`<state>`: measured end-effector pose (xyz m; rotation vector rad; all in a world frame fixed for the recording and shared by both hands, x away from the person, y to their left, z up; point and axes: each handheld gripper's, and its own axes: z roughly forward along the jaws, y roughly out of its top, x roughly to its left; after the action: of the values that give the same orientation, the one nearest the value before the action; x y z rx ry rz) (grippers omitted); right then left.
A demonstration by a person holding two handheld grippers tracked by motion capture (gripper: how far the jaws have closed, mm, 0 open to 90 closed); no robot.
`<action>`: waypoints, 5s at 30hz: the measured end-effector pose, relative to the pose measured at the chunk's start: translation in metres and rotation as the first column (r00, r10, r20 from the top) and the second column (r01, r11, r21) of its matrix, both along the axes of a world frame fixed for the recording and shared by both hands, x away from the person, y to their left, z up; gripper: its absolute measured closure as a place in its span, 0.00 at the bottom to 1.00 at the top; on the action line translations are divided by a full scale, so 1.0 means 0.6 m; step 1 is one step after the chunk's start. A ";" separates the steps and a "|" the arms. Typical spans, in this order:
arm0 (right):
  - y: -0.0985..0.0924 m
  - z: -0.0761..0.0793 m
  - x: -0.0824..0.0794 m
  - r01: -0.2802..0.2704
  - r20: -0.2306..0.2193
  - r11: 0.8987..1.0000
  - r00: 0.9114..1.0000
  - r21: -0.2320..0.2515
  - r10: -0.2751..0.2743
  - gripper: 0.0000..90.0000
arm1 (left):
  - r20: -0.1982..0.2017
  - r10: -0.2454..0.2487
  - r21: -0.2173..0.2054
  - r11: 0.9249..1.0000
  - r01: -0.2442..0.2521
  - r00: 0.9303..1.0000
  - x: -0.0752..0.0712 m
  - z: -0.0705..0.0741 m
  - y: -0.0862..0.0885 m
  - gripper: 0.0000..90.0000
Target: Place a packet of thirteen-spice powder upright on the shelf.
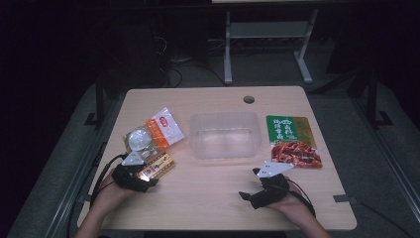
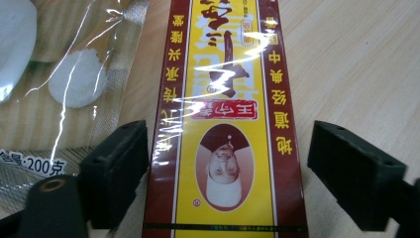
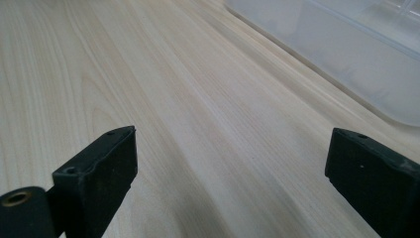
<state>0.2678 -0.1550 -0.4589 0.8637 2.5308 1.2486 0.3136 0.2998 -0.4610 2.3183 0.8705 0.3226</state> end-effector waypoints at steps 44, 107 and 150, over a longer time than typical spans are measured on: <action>-0.013 0.017 0.002 -0.013 -0.028 1.000 1.000 -0.009 0.013 0.10 | -0.006 -0.115 -0.107 0.988 0.114 0.993 -0.023 0.042 -0.028 0.35; 0.059 0.064 0.030 -0.486 0.066 0.859 0.874 0.160 0.482 0.23 | 0.093 -0.625 -0.250 0.739 0.626 0.775 -0.043 0.063 -0.213 0.35; 0.040 0.074 0.024 -0.418 0.062 0.903 0.908 0.099 0.414 0.36 | 0.030 -0.458 -0.217 0.864 0.453 0.888 -0.056 0.053 -0.163 0.13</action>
<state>0.2820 -0.1313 -0.4143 0.3099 2.7252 1.5164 0.2802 0.2018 -0.4292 2.2350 0.3206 -0.0067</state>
